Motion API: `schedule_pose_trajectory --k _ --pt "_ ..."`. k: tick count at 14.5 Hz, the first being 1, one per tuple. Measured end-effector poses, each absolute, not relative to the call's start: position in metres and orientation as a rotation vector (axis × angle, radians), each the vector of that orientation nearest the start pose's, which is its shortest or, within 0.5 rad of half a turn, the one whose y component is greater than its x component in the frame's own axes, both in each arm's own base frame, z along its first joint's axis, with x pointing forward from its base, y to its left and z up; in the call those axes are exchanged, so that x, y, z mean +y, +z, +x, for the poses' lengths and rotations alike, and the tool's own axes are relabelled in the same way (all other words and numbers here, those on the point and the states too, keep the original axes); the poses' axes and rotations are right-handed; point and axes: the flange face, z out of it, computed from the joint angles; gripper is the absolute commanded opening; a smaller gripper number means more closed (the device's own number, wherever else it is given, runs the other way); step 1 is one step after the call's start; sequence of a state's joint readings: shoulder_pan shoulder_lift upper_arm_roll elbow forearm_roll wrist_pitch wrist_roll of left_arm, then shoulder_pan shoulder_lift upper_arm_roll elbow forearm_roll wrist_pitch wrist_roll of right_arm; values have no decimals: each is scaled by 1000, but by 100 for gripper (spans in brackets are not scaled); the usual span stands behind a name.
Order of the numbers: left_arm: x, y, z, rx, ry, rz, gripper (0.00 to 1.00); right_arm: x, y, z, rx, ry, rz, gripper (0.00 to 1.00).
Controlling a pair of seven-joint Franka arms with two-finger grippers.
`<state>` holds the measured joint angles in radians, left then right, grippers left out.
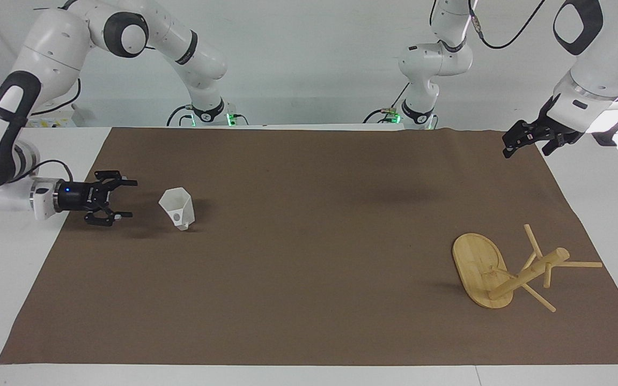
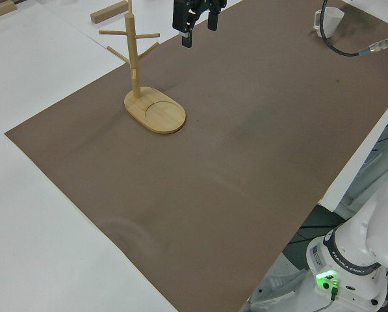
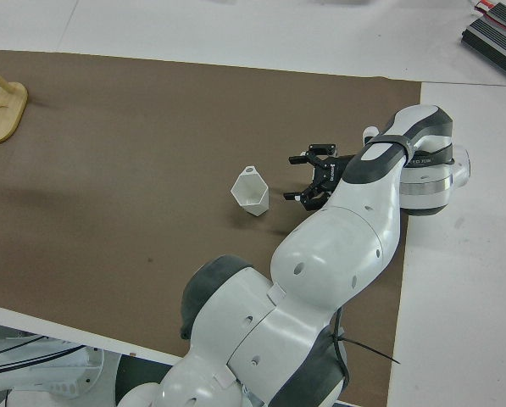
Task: Hang cup on rack
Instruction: 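Reach the right gripper to the white mug and grasp it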
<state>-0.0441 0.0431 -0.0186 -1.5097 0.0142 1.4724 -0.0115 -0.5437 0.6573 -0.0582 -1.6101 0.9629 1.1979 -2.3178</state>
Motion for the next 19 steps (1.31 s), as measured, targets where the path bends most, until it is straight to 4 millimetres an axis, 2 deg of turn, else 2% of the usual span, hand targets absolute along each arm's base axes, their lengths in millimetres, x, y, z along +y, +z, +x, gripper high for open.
schedule_pose_trajectory --k 2,5,12,17,19 --pt "-33 621 557 79 126 -3122 100 -237 246 553 -1297 -954 -1334 100" --pt "-33 620 557 79 127 -3122 100 -227 245 559 -1331 -976 -1310 100" --pt "-33 620 557 79 126 -3122 100 -215 215 547 -1361 -1015 -1303 100" --pt "-33 620 557 79 127 -3122 100 -183 204 551 -1389 -988 -1278 100" --pt "-33 620 557 79 127 -3122 100 -177 203 552 -1399 -986 -1266 100"
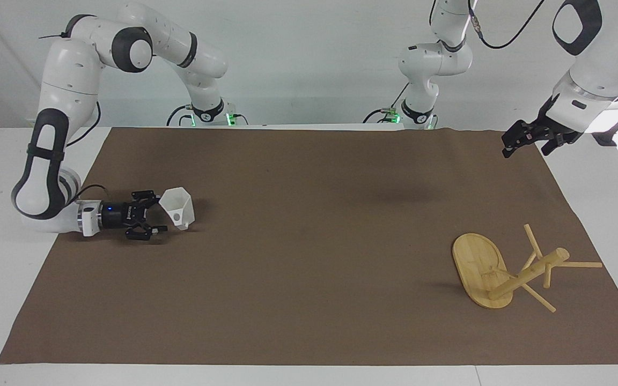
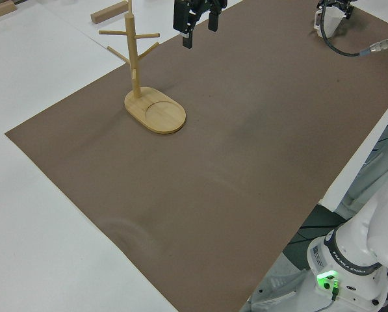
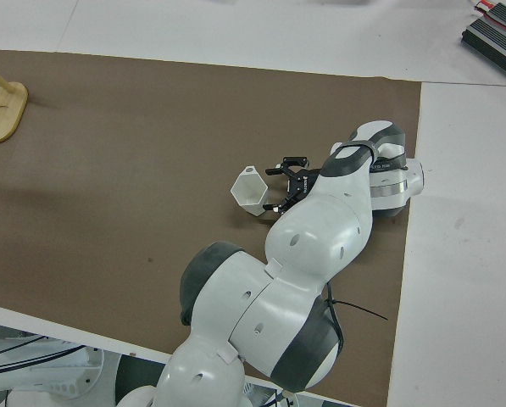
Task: Hang cup on rack
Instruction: 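Reach the right gripper to the white mug and grasp it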
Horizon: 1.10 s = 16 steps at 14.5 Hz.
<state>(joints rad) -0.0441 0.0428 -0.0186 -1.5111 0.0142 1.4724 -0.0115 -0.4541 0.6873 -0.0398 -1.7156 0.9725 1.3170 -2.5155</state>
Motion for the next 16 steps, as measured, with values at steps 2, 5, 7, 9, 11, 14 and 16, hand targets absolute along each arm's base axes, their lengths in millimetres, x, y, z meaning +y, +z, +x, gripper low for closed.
schedule_pose_trajectory --k 2,5,7,9,11,14,16 --pt "-33 620 556 79 127 -3122 100 -175 201 548 -1410 -1002 -1249 100" --pt "-33 620 556 79 126 -3122 100 -168 195 539 -1418 -1020 -1219 100" --pt "-33 620 556 79 126 -3122 100 -166 192 536 -1423 -1031 -1206 100" --pt "-33 620 556 79 126 -3122 100 -165 190 533 -1422 -1035 -1199 100" --pt "-33 620 556 79 126 -3122 100 -162 189 529 -1414 -1032 -1198 100" --pt "-33 620 556 79 126 -3122 100 -155 187 526 -1408 -1021 -1193 100" --pt "-33 620 556 79 126 -3122 100 -148 185 527 -1413 -1011 -1192 100"
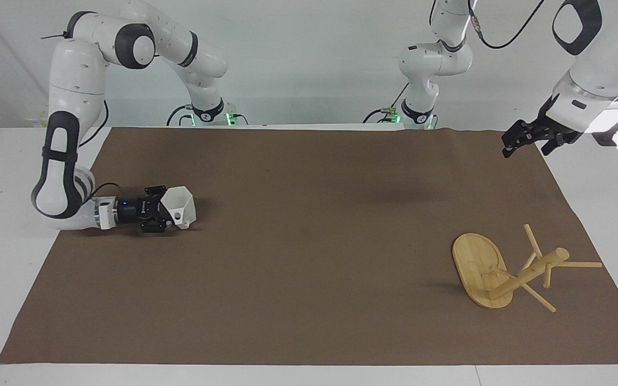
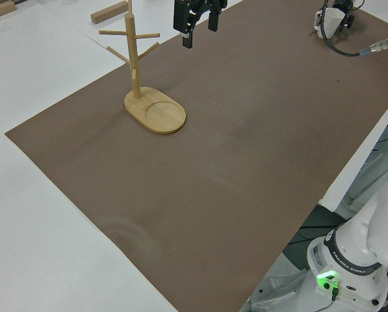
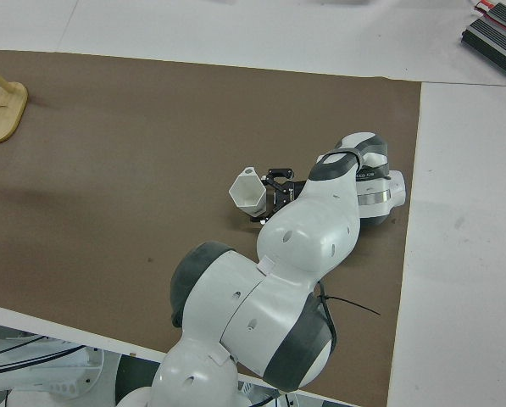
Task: Hang cup on rack
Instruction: 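Reach the right gripper to the white mug and grasp it, then carry the mug toward the left gripper while the left gripper approaches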
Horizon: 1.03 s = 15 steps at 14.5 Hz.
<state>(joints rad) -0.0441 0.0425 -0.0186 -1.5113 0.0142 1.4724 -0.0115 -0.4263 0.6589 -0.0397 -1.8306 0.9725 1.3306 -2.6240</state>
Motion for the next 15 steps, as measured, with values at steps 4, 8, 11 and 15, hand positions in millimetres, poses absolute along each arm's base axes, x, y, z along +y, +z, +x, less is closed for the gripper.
schedule_pose_trajectory --k 4,8,11,15 --pt "-33 620 556 79 126 -3122 100 -141 185 528 -1420 -1002 -1186 79" --pt "-33 620 556 79 126 -3122 100 -140 185 528 -1421 -1001 -1185 47" --pt "-33 620 556 79 126 -3122 100 -119 198 539 -1432 -1012 -1163 47" --pt "-33 620 556 79 126 -3122 100 -30 258 586 -1418 -1006 -1239 47"
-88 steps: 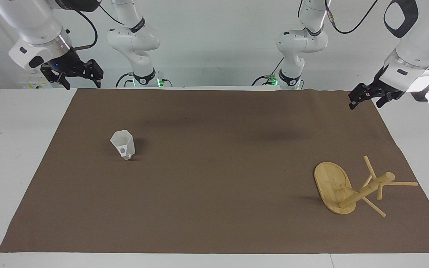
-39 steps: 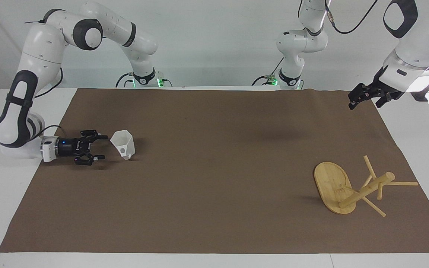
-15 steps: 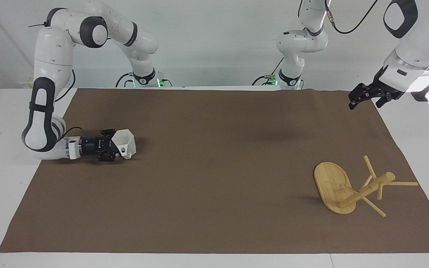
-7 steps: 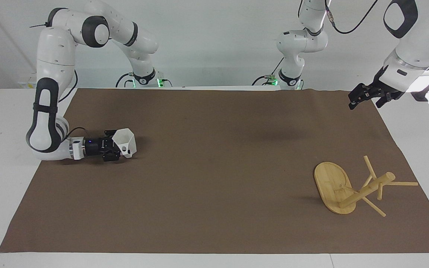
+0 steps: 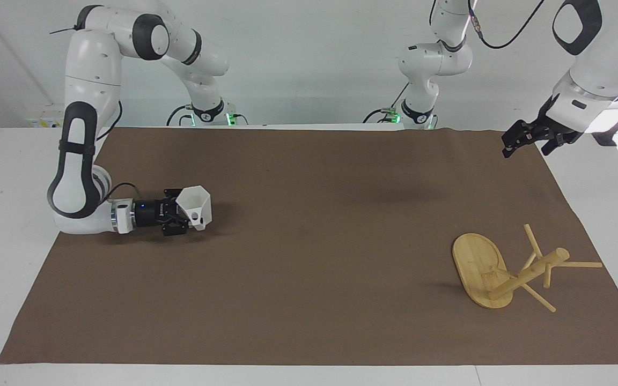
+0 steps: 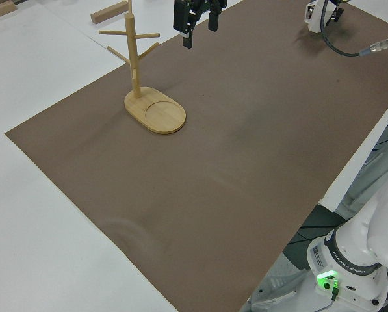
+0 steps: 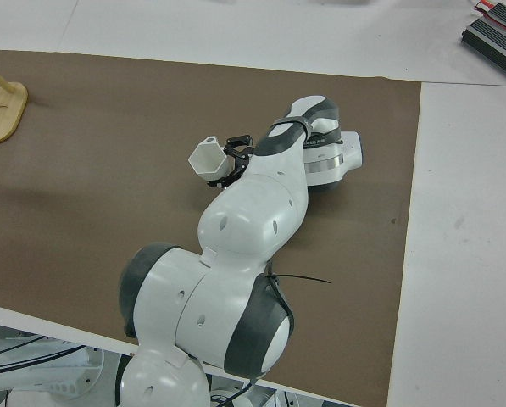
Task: Hang cup on rack
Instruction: 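Carry the mug toward the left gripper while the left gripper approaches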
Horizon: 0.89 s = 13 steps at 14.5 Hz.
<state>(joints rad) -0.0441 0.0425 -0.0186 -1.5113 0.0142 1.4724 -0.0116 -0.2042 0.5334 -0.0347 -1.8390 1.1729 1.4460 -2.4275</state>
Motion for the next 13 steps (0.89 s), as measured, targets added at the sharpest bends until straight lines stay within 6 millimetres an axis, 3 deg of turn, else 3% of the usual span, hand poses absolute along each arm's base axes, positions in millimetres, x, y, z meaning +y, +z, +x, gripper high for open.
schedule_pose_trajectory --k 2,6,10,11,13 --pt "-33 620 556 79 126 -3122 100 33 277 604 -1377 -1024 -1273 47" --pt "-33 620 556 78 127 -3122 100 151 280 612 -1279 -1052 -1334 47" --pt "-39 614 555 -35 138 -3135 100 237 283 605 -1165 -1050 -1447 47" --pt "-49 608 555 -68 119 -3146 100 256 287 601 -1145 -1046 -1474 47" --pt "-95 593 548 -78 58 -3159 100 292 295 594 -1113 -1061 -1530 47"
